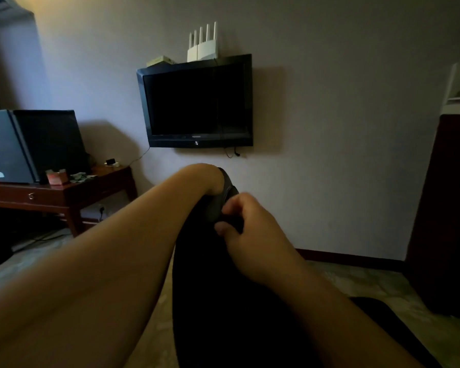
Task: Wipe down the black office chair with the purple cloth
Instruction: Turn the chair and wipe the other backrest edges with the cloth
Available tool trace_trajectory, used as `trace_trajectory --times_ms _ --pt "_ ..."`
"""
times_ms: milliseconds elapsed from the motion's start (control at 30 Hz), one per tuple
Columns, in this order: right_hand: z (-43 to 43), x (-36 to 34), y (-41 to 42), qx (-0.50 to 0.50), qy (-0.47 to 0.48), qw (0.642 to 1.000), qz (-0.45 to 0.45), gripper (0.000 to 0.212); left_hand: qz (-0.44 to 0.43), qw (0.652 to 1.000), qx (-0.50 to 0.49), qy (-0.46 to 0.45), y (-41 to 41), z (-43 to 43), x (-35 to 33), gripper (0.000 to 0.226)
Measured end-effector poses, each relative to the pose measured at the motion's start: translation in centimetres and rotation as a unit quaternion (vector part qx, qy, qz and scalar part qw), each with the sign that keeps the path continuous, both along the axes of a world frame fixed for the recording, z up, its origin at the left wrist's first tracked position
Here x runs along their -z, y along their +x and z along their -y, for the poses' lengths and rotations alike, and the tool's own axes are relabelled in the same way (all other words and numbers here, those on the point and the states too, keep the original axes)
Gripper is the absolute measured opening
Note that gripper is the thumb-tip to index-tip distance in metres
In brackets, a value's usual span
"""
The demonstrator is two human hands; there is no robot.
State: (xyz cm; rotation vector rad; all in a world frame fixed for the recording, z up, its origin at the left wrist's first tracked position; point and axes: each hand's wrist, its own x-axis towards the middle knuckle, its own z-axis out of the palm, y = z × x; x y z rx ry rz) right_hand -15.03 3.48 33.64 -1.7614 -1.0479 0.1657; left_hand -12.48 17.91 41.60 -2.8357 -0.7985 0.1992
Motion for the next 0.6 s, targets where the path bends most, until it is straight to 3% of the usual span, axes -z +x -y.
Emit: trace_trajectory --times_ms 67,267,367,600 --pt "-1.6 -0.3 2.0 0.007 0.005 1.000 -0.012 0.026 -0.005 1.000 0.020 0.008 0.2 0.2 -0.3 0.014" --pt "-7.6 -0.6 8.3 0.053 -0.008 0.998 -0.010 0.034 0.013 0.999 0.044 0.012 1.0 -1.3 0.3 0.022" --pt "-10.5 -0.3 11.4 0.093 -0.011 0.995 -0.038 0.031 0.013 0.999 0.044 -0.005 1.3 -1.8 0.1 0.021" --pt "-12.0 -0.4 14.1 0.165 -0.030 0.986 0.010 0.024 0.014 0.999 0.039 -0.032 2.1 -2.1 0.0 0.026"
